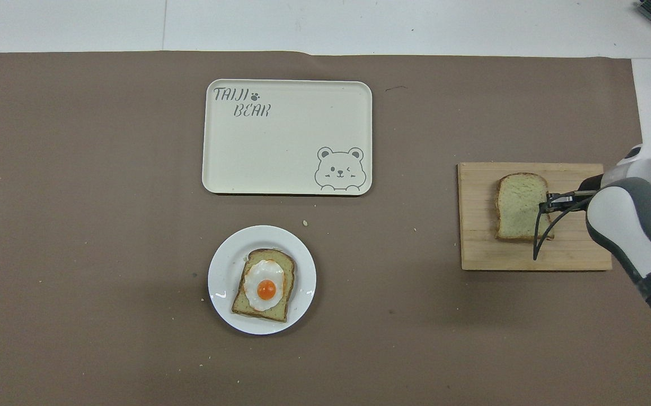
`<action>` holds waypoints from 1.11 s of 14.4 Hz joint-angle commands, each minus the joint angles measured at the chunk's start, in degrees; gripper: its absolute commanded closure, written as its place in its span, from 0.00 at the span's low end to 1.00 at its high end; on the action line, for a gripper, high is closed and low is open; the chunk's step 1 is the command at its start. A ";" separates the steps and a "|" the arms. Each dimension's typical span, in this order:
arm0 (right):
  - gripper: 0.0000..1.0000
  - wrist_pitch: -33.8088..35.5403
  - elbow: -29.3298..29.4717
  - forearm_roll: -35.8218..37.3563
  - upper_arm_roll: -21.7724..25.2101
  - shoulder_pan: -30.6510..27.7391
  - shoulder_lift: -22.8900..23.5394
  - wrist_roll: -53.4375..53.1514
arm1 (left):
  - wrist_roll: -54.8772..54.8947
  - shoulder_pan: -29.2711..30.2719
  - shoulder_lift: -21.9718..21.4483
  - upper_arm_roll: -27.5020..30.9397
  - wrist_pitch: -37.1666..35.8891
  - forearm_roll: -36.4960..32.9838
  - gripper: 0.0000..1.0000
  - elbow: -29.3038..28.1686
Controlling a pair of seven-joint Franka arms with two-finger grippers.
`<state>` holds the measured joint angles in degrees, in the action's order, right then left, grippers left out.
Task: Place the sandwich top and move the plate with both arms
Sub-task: 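Close the right gripper on the bread slice and lift it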
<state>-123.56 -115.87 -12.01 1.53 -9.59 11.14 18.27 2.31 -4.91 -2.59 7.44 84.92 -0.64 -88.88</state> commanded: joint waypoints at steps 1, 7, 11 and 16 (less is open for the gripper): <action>1.00 5.51 3.10 1.11 -0.04 -0.16 -2.08 0.18 | 0.77 0.25 -1.19 0.03 -0.54 0.46 0.00 -0.94; 1.00 17.03 9.25 1.02 -0.21 -0.25 -4.02 0.53 | 0.77 0.25 -1.19 0.03 -0.54 0.46 0.00 -0.94; 1.00 20.20 10.75 -0.03 -0.74 -0.16 -4.02 2.29 | 0.77 0.16 -1.19 0.03 -0.54 0.46 0.00 -0.94; 1.00 21.61 10.49 -0.38 -2.33 5.01 -4.46 0.20 | 0.77 0.16 -1.19 0.03 -0.54 0.46 0.00 -0.94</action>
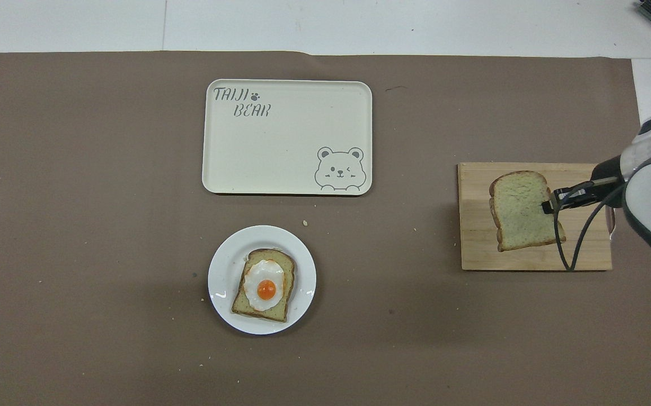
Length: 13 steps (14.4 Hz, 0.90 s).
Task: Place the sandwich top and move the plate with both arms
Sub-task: 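Close the right gripper on the bread slice and lift it, then carry the bread slice with the right gripper over the egg toast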
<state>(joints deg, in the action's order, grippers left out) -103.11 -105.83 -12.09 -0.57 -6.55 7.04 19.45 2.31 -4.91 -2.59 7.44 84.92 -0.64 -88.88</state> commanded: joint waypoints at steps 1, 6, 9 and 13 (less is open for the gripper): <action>1.00 1.07 0.27 -0.30 -0.31 3.38 -0.36 -2.65 | 0.68 0.16 -1.19 0.03 -0.54 0.46 0.00 -0.94; 1.00 1.07 -0.34 -1.26 -0.31 11.11 -0.97 -10.92 | 1.11 -0.01 -1.19 -0.06 -0.46 0.46 0.00 -0.94; 1.00 0.81 -0.70 -4.17 -0.31 15.15 -1.59 -15.82 | 0.85 -0.72 -1.10 -0.23 -0.46 0.46 0.00 -0.85; 1.00 -1.03 -1.22 -5.92 -0.31 23.23 -2.20 -24.00 | 0.41 -0.98 -1.36 -0.32 -1.33 2.56 0.00 -1.29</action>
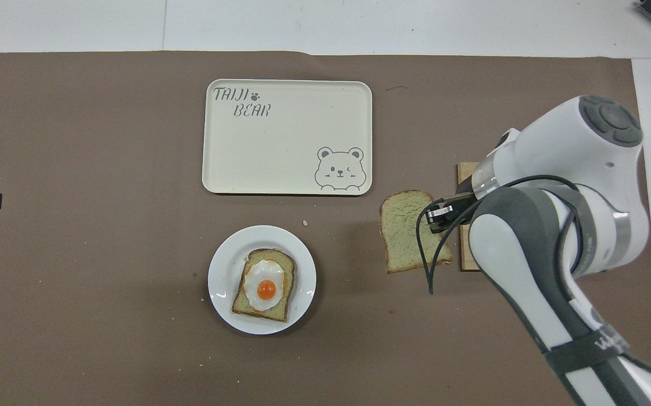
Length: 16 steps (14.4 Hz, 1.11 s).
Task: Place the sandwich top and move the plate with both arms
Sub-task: 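Carry the bread slice with the right gripper over the egg toast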
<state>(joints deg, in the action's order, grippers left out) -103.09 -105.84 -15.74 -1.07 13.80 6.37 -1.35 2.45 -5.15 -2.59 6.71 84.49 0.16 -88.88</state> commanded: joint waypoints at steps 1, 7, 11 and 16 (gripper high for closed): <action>1.00 -2.02 -1.56 -2.63 0.19 4.12 -1.80 -4.70 | 0.71 -0.48 -1.54 0.41 -0.91 2.56 0.00 -1.64; 1.00 -9.67 -3.94 -6.39 0.19 12.73 -1.18 -10.43 | 0.71 0.14 -2.77 0.41 0.14 6.08 0.00 -3.84; 1.00 -12.83 -4.02 -7.02 0.19 16.60 0.13 -13.76 | 0.98 0.14 -2.77 0.41 0.06 6.26 0.00 -3.93; 1.00 -18.20 -3.94 -7.29 0.19 21.70 3.21 -18.51 | 1.68 0.23 -3.12 0.50 0.41 8.27 0.00 -4.63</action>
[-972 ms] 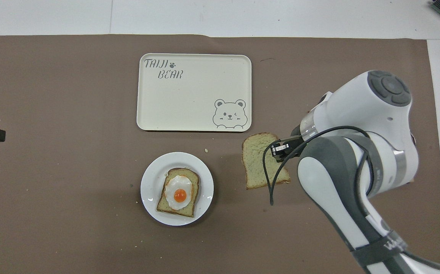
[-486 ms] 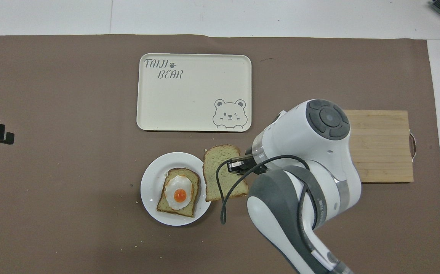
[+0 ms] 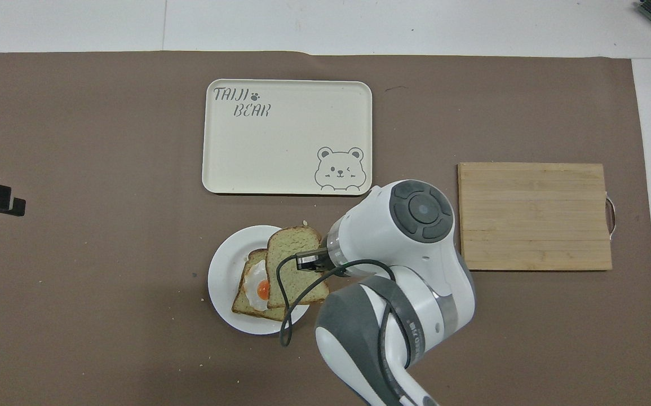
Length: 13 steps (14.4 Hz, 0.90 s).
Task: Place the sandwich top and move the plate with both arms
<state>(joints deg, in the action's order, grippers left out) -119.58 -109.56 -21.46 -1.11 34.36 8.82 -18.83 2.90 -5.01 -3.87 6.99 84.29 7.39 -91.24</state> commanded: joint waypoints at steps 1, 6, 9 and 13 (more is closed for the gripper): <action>1.00 -1.80 -0.21 -1.57 0.23 1.93 1.19 -1.47 | 1.32 0.09 -1.93 0.22 0.96 1.14 0.00 -2.53; 1.00 -6.46 -0.74 -1.57 0.23 5.19 3.92 -4.47 | 2.46 2.19 -3.95 0.57 3.51 4.73 0.00 -5.96; 1.00 -6.90 -1.44 -1.57 0.23 6.59 4.97 -5.08 | 3.25 2.20 -4.65 0.83 6.15 6.23 0.00 -8.33; 1.00 -11.37 -1.80 -1.57 0.23 8.26 6.64 -6.83 | 9.92 4.83 -4.65 0.92 7.65 9.75 0.00 -11.14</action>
<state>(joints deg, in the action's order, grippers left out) -128.49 -110.67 -21.48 -1.04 41.34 14.75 -23.78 9.07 -1.81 -6.73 8.08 89.85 15.25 -98.74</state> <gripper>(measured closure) 0.934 0.000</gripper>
